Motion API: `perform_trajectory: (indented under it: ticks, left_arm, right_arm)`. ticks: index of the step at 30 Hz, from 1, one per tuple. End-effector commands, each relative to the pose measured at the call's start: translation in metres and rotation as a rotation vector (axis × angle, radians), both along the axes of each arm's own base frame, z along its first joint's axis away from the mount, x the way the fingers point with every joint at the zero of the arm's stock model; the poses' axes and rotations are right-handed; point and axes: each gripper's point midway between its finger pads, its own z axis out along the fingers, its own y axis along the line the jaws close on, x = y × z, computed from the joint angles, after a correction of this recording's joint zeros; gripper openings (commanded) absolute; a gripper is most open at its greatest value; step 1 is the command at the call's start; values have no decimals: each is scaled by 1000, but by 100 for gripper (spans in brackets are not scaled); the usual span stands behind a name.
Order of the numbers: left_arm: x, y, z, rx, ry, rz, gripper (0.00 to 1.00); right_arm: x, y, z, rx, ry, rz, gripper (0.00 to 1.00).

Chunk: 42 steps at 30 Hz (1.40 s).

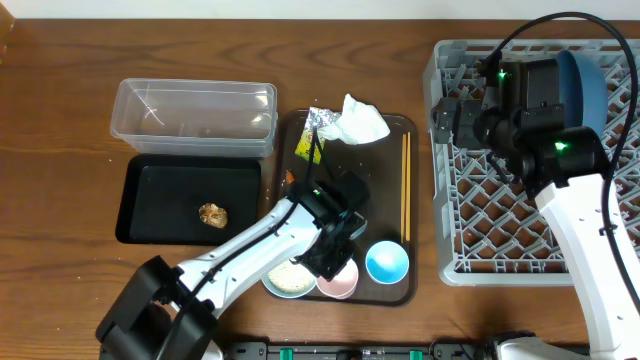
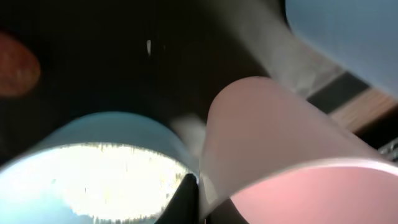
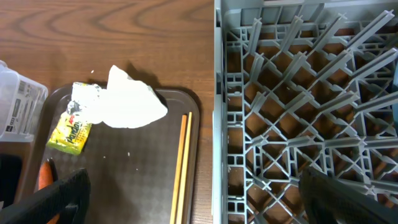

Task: Sort waste into correct bins and load items into the dishwasher rack
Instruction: 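Grasp the pink cup with the left gripper and lift it, then hand the pink cup to the right gripper and set it in the rack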

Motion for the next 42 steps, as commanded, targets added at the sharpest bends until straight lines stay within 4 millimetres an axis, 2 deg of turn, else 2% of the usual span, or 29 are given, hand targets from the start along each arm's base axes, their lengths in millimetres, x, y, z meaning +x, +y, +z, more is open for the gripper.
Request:
perform_trajectory:
  ticks: [1, 7, 11, 14, 17, 20, 22, 25, 28, 31, 34, 40, 42]
  left_arm:
    - [14, -11, 27, -33, -46, 5, 6]
    - [34, 3, 83, -17, -102, 61, 6]
    - [61, 22, 123, -43, -174, 156, 6]
    - [84, 35, 149, -118, -233, 254, 6]
    - [103, 34, 174, -338, -213, 360, 6]
    - [119, 30, 210, -678, -128, 421, 6]
    - [130, 35, 234, -879, -87, 450, 6]
    - [141, 48, 260, -1088, -50, 475, 6]
    - [147, 55, 271, -1192, -5, 496, 6]
    - [145, 51, 286, -1291, 34, 467, 6]
    - [141, 47, 305, -1397, 44, 396, 6]
    - [140, 44, 305, -1395, 58, 393, 6]
    - [140, 43, 305, -1394, 60, 392, 6]
  right_arm:
    - [1, -2, 1, 11, 1, -13, 99]
    - [1, -2, 0, 11, 4, -13, 99]
    - [0, 1, 0, 22, 7, -3, 99]
    - [-3, 12, 0, 69, 17, 41, 99]
    - [-8, 33, 4, 138, 21, 156, 99]
    - [-19, 66, 15, 226, -11, 387, 99]
    - [-33, 94, 32, 324, -58, 587, 99]
    - [-53, 125, 63, 477, -153, 827, 99]
    - [-57, 138, 88, 550, -245, 930, 99]
    - [-57, 148, 104, 581, -301, 965, 99]
    - [-71, 165, 119, 623, -354, 1082, 99]
    - [-112, 196, 145, 677, -481, 1358, 99]
    - [-118, 202, 148, 675, -506, 1392, 99]
